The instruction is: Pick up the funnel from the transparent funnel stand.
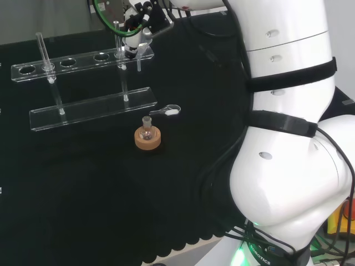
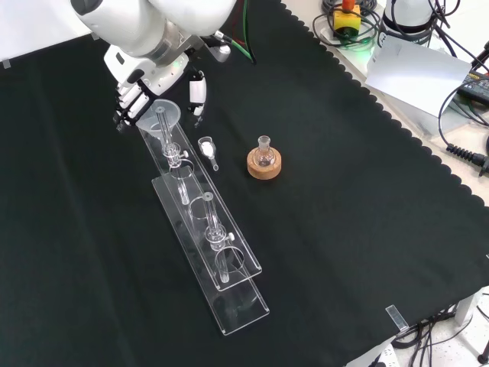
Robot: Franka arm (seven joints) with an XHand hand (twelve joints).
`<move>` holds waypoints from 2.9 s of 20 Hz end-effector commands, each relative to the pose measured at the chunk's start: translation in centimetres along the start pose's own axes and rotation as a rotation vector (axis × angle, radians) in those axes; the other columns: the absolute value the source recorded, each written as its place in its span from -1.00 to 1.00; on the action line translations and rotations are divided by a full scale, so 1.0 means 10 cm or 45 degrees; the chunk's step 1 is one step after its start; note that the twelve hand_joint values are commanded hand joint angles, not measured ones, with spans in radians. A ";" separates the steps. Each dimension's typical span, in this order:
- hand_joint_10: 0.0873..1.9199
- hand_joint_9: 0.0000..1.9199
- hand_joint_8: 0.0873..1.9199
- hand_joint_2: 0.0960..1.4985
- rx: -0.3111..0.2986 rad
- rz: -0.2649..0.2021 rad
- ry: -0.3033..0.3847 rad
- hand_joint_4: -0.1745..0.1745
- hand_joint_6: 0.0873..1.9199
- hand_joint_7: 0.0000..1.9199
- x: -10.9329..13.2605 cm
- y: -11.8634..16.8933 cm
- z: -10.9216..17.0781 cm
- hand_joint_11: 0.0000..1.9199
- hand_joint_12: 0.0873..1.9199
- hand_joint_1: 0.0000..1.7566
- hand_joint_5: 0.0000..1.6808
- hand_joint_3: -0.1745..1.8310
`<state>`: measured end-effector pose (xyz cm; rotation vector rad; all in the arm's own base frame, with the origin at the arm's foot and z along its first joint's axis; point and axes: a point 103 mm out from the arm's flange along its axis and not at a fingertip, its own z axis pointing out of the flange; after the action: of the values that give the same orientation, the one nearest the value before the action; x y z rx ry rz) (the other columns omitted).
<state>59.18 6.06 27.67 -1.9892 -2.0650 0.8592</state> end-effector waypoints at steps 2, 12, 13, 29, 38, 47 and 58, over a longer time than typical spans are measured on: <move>-0.24 -0.69 -0.42 -0.08 -0.003 0.001 -0.005 0.15 -1.00 -0.99 -0.05 0.03 0.02 -0.63 0.53 -0.18 -0.77 -0.35; -0.30 -0.60 -0.38 -0.09 -0.049 0.014 -0.033 0.13 -1.00 -0.93 -0.01 0.00 -0.02 -0.60 0.51 -0.13 -0.66 -0.27; -0.30 -0.59 -0.37 -0.08 -0.051 0.006 -0.027 0.13 -1.00 -0.92 -0.01 0.00 -0.02 -0.59 0.51 -0.13 -0.65 -0.27; -0.31 -0.64 -0.40 -0.18 -0.003 -0.052 -0.018 0.10 -1.00 -0.97 -0.03 0.01 -0.02 -0.63 0.52 -0.16 -0.73 -0.22; -0.22 -0.79 -0.57 -0.22 0.032 -0.056 -0.015 0.13 -1.00 -1.00 -0.05 0.04 0.02 -0.68 0.54 -0.20 -0.81 -0.24; -0.22 -0.77 -0.48 -0.20 0.025 -0.083 -0.014 0.12 -1.00 -0.97 -0.05 0.04 0.02 -0.73 0.56 -0.22 -0.77 -0.26; -0.50 -0.11 -0.24 -0.09 -0.359 0.001 -0.159 0.08 -0.53 -0.27 -0.11 -0.29 -0.32 -0.47 0.32 -0.09 -0.18 -0.25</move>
<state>59.41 5.53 28.71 -1.9826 -2.1919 0.8251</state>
